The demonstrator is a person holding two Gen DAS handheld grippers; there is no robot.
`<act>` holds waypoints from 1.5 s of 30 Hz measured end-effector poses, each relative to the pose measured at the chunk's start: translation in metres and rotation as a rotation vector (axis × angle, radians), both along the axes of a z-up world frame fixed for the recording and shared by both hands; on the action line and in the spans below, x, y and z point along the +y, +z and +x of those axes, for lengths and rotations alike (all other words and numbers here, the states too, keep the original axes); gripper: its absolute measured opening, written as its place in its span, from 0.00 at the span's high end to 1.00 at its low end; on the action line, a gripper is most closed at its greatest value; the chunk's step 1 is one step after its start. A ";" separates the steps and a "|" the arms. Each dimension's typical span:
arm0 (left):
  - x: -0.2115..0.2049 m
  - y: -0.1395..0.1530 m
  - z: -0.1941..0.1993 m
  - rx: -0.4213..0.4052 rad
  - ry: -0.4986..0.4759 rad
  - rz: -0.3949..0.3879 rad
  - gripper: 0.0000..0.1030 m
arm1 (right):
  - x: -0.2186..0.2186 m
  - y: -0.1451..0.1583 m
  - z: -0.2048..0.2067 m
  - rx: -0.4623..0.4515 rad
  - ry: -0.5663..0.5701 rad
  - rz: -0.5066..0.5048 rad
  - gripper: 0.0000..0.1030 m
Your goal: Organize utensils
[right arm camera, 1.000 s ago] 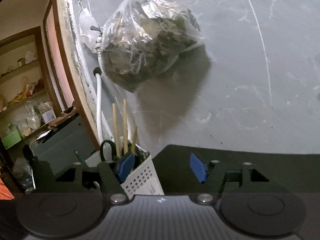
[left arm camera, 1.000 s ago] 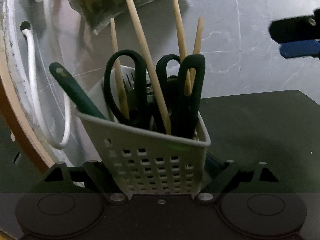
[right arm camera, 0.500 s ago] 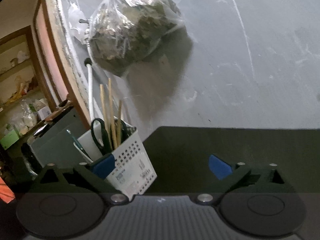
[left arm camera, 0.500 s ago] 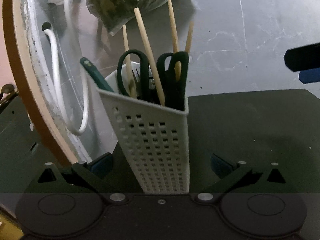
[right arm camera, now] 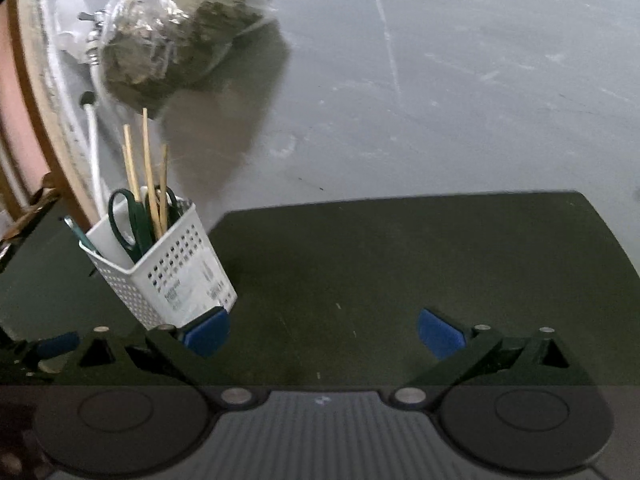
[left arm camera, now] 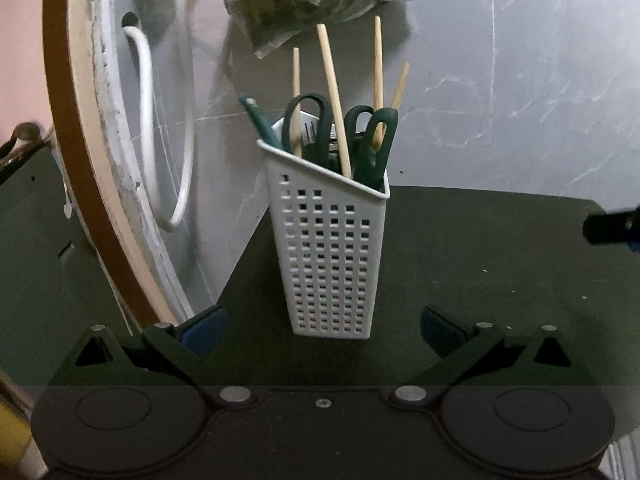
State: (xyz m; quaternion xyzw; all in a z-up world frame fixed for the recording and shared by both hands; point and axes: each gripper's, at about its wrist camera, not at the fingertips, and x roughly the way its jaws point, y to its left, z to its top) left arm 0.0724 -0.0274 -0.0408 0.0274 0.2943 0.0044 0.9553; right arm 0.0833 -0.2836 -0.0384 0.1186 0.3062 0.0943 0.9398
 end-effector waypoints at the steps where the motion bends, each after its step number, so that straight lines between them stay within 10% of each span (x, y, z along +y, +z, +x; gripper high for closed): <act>1: 0.003 0.002 -0.008 -0.001 -0.005 -0.015 0.01 | 0.002 -0.001 -0.007 0.009 -0.021 0.002 0.00; 21: 0.052 0.019 -0.116 -0.035 -0.016 -0.109 0.01 | 0.044 0.017 -0.161 0.014 -0.207 -0.080 0.00; 45: 0.043 0.024 -0.125 -0.056 -0.011 -0.070 0.01 | 0.048 0.015 -0.162 0.006 -0.129 -0.137 0.00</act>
